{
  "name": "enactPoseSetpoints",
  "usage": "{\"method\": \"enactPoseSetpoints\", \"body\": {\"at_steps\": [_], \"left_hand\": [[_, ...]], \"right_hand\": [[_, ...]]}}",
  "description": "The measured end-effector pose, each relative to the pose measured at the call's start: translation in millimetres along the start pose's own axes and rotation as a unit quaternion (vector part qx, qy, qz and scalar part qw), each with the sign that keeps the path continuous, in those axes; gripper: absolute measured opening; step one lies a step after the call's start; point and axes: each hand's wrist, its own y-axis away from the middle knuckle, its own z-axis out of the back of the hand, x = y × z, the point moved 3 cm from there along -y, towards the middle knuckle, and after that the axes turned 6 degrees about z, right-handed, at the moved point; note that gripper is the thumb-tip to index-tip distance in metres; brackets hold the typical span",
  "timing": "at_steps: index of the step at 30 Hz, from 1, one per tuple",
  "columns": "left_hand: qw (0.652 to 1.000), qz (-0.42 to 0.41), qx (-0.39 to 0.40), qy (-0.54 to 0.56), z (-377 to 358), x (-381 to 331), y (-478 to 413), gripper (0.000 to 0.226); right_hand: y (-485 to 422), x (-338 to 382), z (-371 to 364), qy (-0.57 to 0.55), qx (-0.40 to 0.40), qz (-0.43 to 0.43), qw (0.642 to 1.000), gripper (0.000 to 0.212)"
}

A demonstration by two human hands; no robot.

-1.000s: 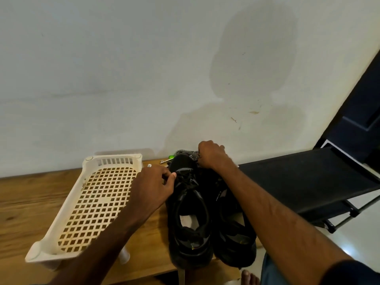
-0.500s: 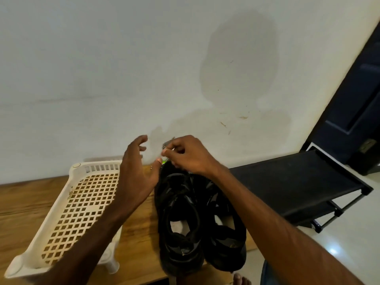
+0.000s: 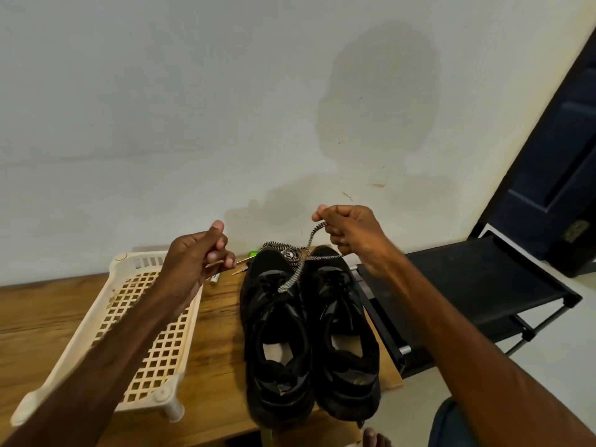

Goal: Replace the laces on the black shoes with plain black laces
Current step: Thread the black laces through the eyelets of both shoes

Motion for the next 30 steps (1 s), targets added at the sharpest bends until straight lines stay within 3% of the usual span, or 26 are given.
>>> {"method": "enactPoseSetpoints", "body": {"at_steps": [3,6,8,11,16,20,23,27,30], "left_hand": [[0.991,-0.049,-0.011,-0.122,-13.7,2.8,4.5,0.021],[0.980,-0.071,0.070,-0.170,-36.4,8.6,10.2,0.054],[0.973,-0.072,0.121,-0.182,-48.2,13.3,13.3,0.059],[0.969,-0.059,0.147,-0.189,-55.0,15.3,15.6,0.027],[0.983,0.043,0.176,-0.003,-46.9,10.4,15.8,0.040],[0.959,0.081,0.215,0.169,-40.3,-0.1,15.1,0.035],[0.962,0.051,0.198,0.179,-40.0,-2.0,14.9,0.023],[0.980,0.001,0.144,0.136,-35.9,-0.4,7.6,0.043],[0.984,0.014,0.130,0.123,-32.9,1.4,4.2,0.048]], "right_hand": [[7.6,-0.9,-16.0,0.064,0.090,0.002,0.994,0.021],[15.9,5.4,-39.5,0.098,0.176,0.028,0.979,0.016],[18.3,11.7,-50.0,0.087,0.214,0.044,0.972,0.017],[19.1,19.5,-57.8,0.047,0.239,0.060,0.968,0.017],[9.1,25.5,-51.9,0.035,0.121,0.103,0.987,0.016],[1.7,14.2,-48.9,0.204,0.037,0.140,0.968,0.011],[8.1,8.1,-64.2,0.312,0.120,0.147,0.931,0.015],[27.9,6.2,-96.3,0.371,0.258,0.155,0.879,0.027],[38.4,14.1,-104.6,0.369,0.298,0.179,0.862,0.026]]}}
